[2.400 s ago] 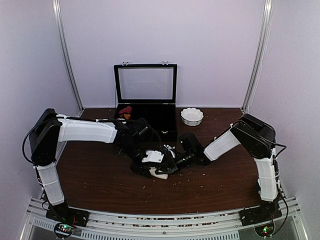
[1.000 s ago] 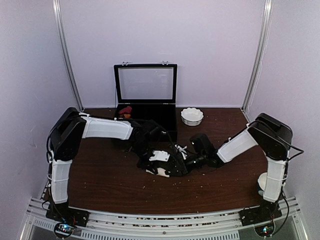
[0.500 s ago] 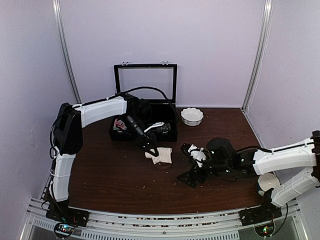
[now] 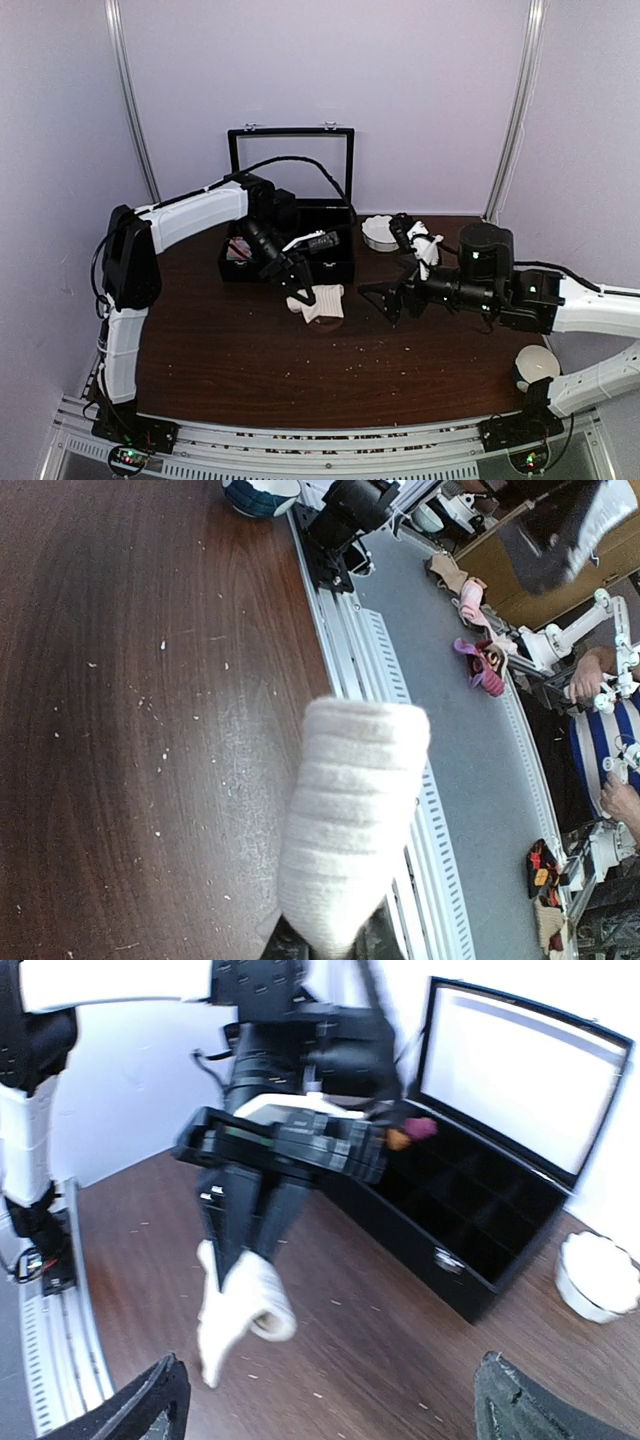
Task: Roll the socks
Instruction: Pass from the left arm to the right
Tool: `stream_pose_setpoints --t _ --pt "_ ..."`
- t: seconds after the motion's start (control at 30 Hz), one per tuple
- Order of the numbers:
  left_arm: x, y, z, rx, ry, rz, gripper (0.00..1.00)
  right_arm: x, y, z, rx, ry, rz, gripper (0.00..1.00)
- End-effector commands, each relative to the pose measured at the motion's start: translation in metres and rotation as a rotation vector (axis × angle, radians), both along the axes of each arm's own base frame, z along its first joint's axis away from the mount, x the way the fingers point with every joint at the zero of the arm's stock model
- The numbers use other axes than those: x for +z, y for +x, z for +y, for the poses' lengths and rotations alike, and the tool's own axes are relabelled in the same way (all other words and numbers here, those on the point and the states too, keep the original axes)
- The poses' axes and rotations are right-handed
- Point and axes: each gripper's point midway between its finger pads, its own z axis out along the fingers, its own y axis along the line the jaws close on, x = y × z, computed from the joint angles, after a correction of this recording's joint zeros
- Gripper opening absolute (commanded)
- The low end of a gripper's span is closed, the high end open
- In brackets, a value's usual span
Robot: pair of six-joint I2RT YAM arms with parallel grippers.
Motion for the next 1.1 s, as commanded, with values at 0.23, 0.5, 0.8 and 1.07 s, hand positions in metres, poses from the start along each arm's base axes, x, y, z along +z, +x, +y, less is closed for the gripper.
stream_pose_setpoints --t 0.23,0.5,0.8,1.07 --pt "0.033 -0.021 -0.002 -0.054 -0.084 -0.023 0.00 0.002 -0.021 0.060 0.314 -0.026 0.015 1.00" --pt "0.057 -0.033 -0.002 -0.084 -0.158 0.035 0.00 -0.005 -0.026 0.073 0.415 -0.138 0.007 0.93" --pt "0.073 -0.046 -0.001 -0.070 -0.195 0.106 0.00 -0.027 -0.024 0.077 0.462 -0.283 0.023 0.71" --pt "0.081 -0.058 -0.002 -0.064 -0.226 0.179 0.00 -0.023 -0.029 0.069 0.450 -0.333 -0.013 0.52"
